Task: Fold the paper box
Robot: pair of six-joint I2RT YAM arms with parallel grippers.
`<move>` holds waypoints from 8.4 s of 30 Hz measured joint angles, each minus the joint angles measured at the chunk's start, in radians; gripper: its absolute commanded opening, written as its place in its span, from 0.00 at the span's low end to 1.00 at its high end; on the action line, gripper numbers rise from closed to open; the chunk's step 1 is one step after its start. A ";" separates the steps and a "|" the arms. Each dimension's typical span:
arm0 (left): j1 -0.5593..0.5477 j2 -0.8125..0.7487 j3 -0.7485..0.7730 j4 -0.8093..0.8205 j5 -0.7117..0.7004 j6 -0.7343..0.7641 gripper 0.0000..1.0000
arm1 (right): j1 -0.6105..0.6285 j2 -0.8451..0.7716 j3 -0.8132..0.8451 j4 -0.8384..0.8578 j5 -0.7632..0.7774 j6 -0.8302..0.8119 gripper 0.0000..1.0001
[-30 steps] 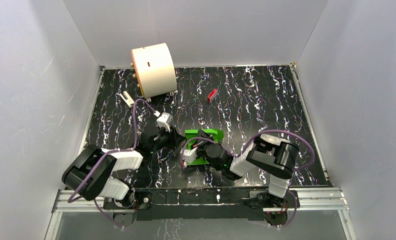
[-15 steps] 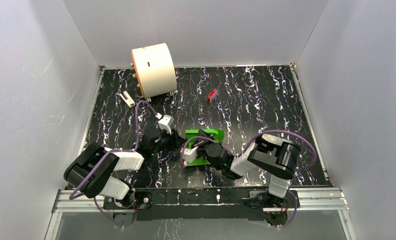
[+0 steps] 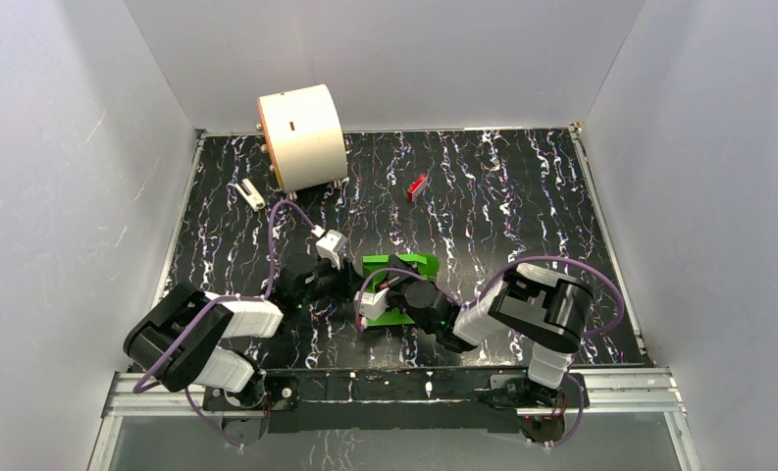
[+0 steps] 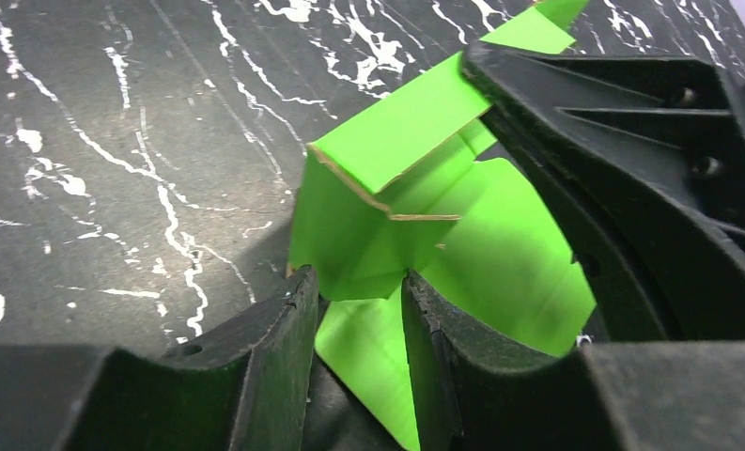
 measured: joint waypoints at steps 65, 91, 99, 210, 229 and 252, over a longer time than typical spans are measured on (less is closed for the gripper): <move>-0.172 0.224 0.018 0.306 -0.601 -0.019 0.02 | 0.060 0.113 0.010 0.187 0.033 -0.087 0.00; -0.182 0.257 0.036 0.327 -0.681 -0.023 0.00 | 0.066 -0.252 0.015 -0.235 0.011 0.267 0.67; -0.180 0.257 0.036 0.330 -0.637 0.031 0.00 | -0.132 -0.519 0.028 -0.513 -0.183 0.520 0.79; -0.277 0.380 0.240 0.196 -0.961 0.092 0.00 | -0.335 0.047 -0.236 0.415 -0.485 1.253 0.14; -0.304 0.386 0.295 0.052 -1.160 -0.083 0.00 | -0.296 0.049 -0.223 0.415 -0.400 1.252 0.30; -0.296 0.253 0.098 0.203 -0.899 0.113 0.00 | -0.288 -0.009 -0.271 0.414 -0.403 1.191 0.67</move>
